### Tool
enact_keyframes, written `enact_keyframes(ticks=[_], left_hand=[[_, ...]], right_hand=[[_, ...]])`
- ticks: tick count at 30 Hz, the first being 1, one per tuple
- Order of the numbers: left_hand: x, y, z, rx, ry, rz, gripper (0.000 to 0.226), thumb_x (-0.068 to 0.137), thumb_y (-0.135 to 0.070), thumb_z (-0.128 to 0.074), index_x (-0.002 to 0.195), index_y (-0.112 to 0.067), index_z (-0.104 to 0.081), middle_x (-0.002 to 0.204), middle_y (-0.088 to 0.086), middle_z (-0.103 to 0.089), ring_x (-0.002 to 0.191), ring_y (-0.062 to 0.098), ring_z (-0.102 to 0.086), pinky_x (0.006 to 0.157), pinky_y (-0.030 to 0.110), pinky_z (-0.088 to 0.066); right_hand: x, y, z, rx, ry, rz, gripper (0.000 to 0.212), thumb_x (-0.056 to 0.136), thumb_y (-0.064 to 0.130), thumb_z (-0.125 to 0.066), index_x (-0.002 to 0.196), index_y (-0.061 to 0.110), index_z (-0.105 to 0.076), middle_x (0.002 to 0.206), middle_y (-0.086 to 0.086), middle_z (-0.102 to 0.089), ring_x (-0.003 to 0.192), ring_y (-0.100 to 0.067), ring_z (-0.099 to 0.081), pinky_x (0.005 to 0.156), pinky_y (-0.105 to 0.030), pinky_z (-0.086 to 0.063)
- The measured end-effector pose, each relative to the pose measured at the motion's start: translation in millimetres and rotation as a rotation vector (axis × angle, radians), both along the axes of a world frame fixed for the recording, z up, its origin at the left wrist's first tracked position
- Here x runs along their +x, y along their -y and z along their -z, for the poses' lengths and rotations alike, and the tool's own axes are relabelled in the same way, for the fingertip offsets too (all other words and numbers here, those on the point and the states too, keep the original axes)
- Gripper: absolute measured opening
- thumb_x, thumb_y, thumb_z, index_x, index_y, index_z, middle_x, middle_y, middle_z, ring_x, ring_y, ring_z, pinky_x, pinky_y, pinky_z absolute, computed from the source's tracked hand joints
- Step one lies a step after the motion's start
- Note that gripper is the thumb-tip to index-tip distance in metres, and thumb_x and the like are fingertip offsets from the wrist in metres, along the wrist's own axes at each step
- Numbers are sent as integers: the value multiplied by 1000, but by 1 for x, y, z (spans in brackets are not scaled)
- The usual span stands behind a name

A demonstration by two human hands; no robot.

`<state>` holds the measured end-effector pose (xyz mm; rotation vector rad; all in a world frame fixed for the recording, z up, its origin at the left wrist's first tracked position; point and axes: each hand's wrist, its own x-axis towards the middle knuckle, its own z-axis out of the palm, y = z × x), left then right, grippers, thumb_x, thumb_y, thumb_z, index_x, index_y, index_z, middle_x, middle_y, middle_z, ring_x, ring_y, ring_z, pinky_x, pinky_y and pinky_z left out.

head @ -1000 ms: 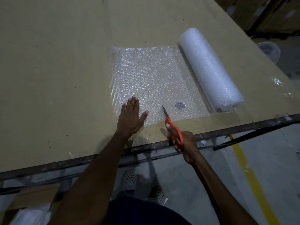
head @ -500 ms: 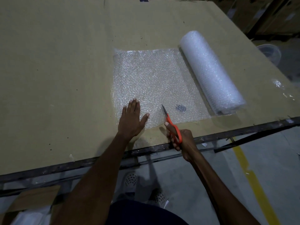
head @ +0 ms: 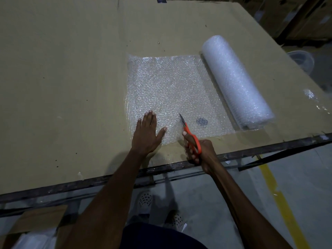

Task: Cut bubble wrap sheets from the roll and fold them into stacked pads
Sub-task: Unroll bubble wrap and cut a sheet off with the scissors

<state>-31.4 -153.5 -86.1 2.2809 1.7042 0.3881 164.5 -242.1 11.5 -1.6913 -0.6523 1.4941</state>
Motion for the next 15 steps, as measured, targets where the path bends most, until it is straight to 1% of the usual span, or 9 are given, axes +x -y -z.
enact_keyframes(ticks=[2,6,10,11,13,15], left_hand=[[0,0,0,-6,0,1,86,97,-66,-11,159,-7,-10,167,10,-3,154,23,-1,124,44,-2],[-1,0,-1,-13,-2,0,86,97,-67,-10,159,-7,-8,168,9,0,155,21,1,125,44,-2],[0,0,-2,-17,-1,0,88,96,-67,-11,159,-6,-12,167,11,-6,154,24,-4,125,46,-5],[-1,-2,-3,-18,-5,-2,89,95,-68,-15,158,-5,-16,167,12,-10,154,25,-8,124,47,-8],[-4,-10,-10,15,-18,1,89,92,-69,-29,153,-5,-32,161,15,-28,149,28,-25,120,49,-21],[-7,-23,-20,68,-21,23,84,85,-71,-43,138,-5,-50,143,15,-49,133,32,-45,110,48,-34]], right_hand=[[1,-1,4,4,-13,-10,45,75,49,-87,69,9,-66,54,-6,-49,39,-14,-38,40,-18,-24],[6,3,4,25,24,-21,45,76,46,-87,72,6,-69,56,-9,-50,40,-15,-39,39,-19,-24],[2,-4,-2,1,-18,-9,42,78,47,-85,59,14,-68,53,-3,-51,39,-13,-39,38,-17,-25],[1,-7,-3,-1,-33,-4,43,77,48,-86,61,13,-66,53,-3,-51,40,-13,-38,38,-17,-26],[-1,-12,-1,-4,-41,-8,47,74,50,-87,67,11,-63,55,-4,-49,40,-13,-38,39,-19,-27],[0,-12,2,-12,-27,-19,47,75,50,-87,69,10,-63,55,-5,-47,40,-14,-38,39,-19,-25]])
